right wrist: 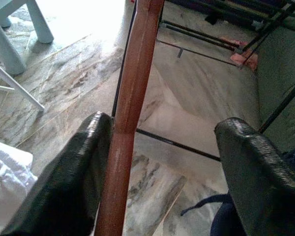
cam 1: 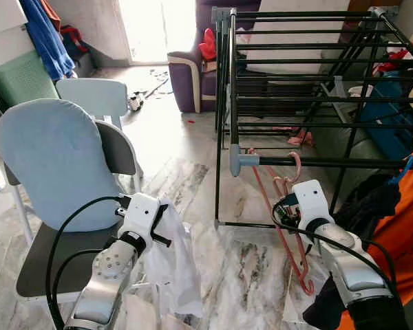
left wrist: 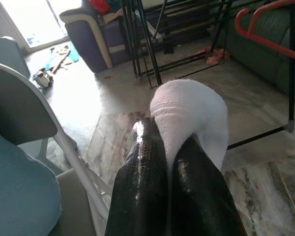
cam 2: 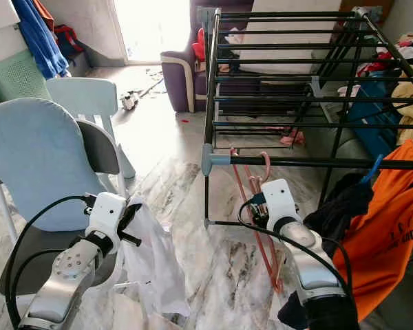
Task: Hang hanger
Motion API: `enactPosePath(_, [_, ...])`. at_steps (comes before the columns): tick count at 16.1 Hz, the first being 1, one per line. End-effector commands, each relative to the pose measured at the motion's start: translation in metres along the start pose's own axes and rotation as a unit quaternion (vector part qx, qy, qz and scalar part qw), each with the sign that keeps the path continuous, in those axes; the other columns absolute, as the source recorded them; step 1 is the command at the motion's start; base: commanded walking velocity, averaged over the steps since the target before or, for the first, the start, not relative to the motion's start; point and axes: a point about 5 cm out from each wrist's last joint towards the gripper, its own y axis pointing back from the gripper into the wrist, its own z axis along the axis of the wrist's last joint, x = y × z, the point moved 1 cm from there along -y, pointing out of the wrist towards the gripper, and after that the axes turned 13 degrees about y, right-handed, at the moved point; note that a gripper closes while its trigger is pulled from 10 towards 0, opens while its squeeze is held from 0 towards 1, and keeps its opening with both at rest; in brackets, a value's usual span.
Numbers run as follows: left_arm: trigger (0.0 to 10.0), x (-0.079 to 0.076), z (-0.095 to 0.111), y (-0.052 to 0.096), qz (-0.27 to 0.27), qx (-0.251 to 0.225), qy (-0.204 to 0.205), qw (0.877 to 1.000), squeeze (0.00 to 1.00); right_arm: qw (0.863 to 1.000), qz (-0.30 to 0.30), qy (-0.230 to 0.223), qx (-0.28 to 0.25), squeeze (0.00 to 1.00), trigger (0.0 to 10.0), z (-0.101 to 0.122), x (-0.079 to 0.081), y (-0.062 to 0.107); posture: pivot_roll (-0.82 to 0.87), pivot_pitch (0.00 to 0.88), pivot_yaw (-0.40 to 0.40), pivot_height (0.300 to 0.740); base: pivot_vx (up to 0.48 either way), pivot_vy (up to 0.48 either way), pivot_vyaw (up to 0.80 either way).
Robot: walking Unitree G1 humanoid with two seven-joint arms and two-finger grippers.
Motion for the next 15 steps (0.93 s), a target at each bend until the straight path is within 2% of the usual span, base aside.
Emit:
enactPosePath(1, [10.0, 0.001, 0.005, -0.002, -0.004, -0.006, -0.010, 1.000, 0.00, 1.000, 0.000, -0.014, 0.000, 0.17, 10.0, 0.005, -0.002, 0.004, -0.10, 0.000, 0.042, 0.740, 0.000, 0.000, 0.00])
enactPosePath(2, [10.0, 0.000, 0.003, -0.002, -0.019, 0.009, 0.000, 1.000, 0.00, 1.000, 0.013, -0.011, -0.004, 0.00, 10.0, 0.010, 0.002, 0.009, -0.10, 0.000, 0.041, 0.740, 0.000, 0.000, 0.00])
enactPosePath(4, [10.0, 0.000, 0.003, -0.002, -0.016, 0.009, 0.000, 1.000, 0.00, 0.999, 0.033, -0.015, -0.004, 0.00, 10.0, 0.011, 0.011, 0.017, -0.11, 0.000, 0.038, 0.740, 0.000, 0.000, 0.00])
enactPosePath(6, [10.0, -0.003, 0.001, -0.003, -0.018, 0.010, 0.002, 1.000, 0.00, 0.998, 0.053, -0.011, 0.016, 0.00, 10.0, 0.002, 0.019, 0.025, -0.12, 0.000, 0.034, 0.740, 0.000, 0.000, 0.00])
enactPosePath(8, [10.0, -0.005, 0.001, -0.003, -0.021, 0.011, 0.003, 1.000, 0.00, 0.999, 0.041, -0.018, 0.027, 0.00, 10.0, -0.001, 0.015, 0.026, -0.12, 0.000, 0.033, 0.740, 0.000, 0.000, 0.00])
enactPosePath(9, [10.0, -0.005, 0.001, -0.003, -0.021, 0.011, 0.003, 1.000, 0.00, 0.999, 0.035, -0.016, 0.026, 0.73, 10.0, 0.000, 0.012, 0.027, -0.12, 0.000, 0.033, 0.740, 0.000, 0.000, 0.00])
enactPosePath(10, [10.0, -0.005, 0.001, -0.003, -0.022, 0.012, 0.004, 1.000, 0.00, 0.999, 0.027, -0.011, 0.026, 1.00, 10.0, 0.001, 0.009, 0.028, -0.13, 0.000, 0.033, 0.740, 0.000, 0.000, 0.00])
enactPosePath(13, [10.0, -0.005, 0.001, -0.004, -0.021, 0.011, 0.005, 1.000, 0.00, 0.999, -0.006, -0.001, 0.037, 1.00, 10.0, -0.002, -0.005, 0.028, -0.13, 0.000, 0.031, 0.740, 0.000, 0.000, 0.00])
enactPosePath(14, [10.0, -0.005, 0.001, -0.004, -0.021, 0.011, 0.006, 1.000, 0.00, 0.999, -0.012, -0.001, 0.036, 0.59, 10.0, -0.002, -0.009, 0.027, -0.13, 0.000, 0.030, 0.740, 0.000, 0.000, 0.00])
enactPosePath(15, [10.0, -0.005, 0.001, -0.005, -0.021, 0.012, 0.006, 1.000, 0.00, 0.999, -0.012, -0.002, 0.036, 0.06, 10.0, -0.001, -0.010, 0.026, -0.13, 0.000, 0.032, 0.740, 0.000, 0.000, 0.00])
